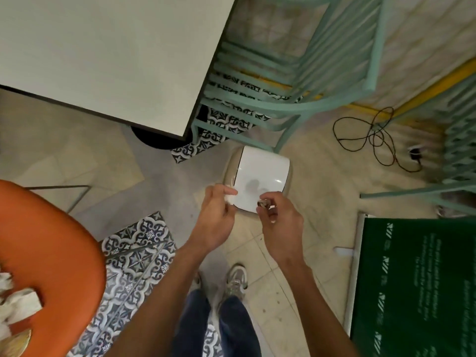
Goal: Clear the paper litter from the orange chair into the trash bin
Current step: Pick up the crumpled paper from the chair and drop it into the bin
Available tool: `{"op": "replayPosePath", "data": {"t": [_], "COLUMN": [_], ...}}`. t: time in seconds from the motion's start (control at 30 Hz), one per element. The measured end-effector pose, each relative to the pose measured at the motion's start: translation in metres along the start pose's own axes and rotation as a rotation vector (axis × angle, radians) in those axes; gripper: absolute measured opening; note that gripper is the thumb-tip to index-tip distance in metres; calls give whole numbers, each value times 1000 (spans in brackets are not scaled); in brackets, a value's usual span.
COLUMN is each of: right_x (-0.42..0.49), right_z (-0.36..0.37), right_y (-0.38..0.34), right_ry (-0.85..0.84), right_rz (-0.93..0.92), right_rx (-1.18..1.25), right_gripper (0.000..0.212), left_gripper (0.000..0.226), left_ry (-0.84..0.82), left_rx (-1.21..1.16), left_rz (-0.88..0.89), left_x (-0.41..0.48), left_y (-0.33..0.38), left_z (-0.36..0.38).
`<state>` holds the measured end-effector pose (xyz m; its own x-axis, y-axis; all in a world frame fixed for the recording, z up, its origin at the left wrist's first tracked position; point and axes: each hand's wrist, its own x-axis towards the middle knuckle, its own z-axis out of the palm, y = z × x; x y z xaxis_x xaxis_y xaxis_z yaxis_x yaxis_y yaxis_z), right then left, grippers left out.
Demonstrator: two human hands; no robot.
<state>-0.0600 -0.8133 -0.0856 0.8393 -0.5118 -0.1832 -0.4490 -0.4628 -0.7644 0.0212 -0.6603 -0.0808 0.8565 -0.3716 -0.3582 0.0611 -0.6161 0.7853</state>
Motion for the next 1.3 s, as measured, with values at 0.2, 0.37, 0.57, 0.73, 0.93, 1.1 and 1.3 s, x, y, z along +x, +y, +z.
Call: {"op": "replayPosePath", "data": {"t": [0.2,0.37,0.57,0.73,0.93,1.1,1.3], "right_x": [8,18,32,37,38,33,18], "right_z": [14,28,34,36,36,34,27], "right_y": [24,31,33,32,30,25,11], "right_ry": [-9,-93,-112,-126,-157,-152,-108], "right_rz": [30,10,-15,-15,-28,-42,-61], "right_rx": [-34,-126,-283,-412,-423,-427,-424], "right_gripper": [29,48,41,47,68,61,47], "left_gripper": [35,34,28,46,53,48,31], "left_ry": [0,29,26,-110,-141,-112,117], "left_rx": [150,350,458,471,446,298,233], "left_rz": [113,210,171,159,140,146,160], "left_x": [20,34,51,61,62,50,12], "left_y": [-13,-15,-24,-32,-37,-35,-38], "left_z": [22,39,57,71,71,56,26]}}
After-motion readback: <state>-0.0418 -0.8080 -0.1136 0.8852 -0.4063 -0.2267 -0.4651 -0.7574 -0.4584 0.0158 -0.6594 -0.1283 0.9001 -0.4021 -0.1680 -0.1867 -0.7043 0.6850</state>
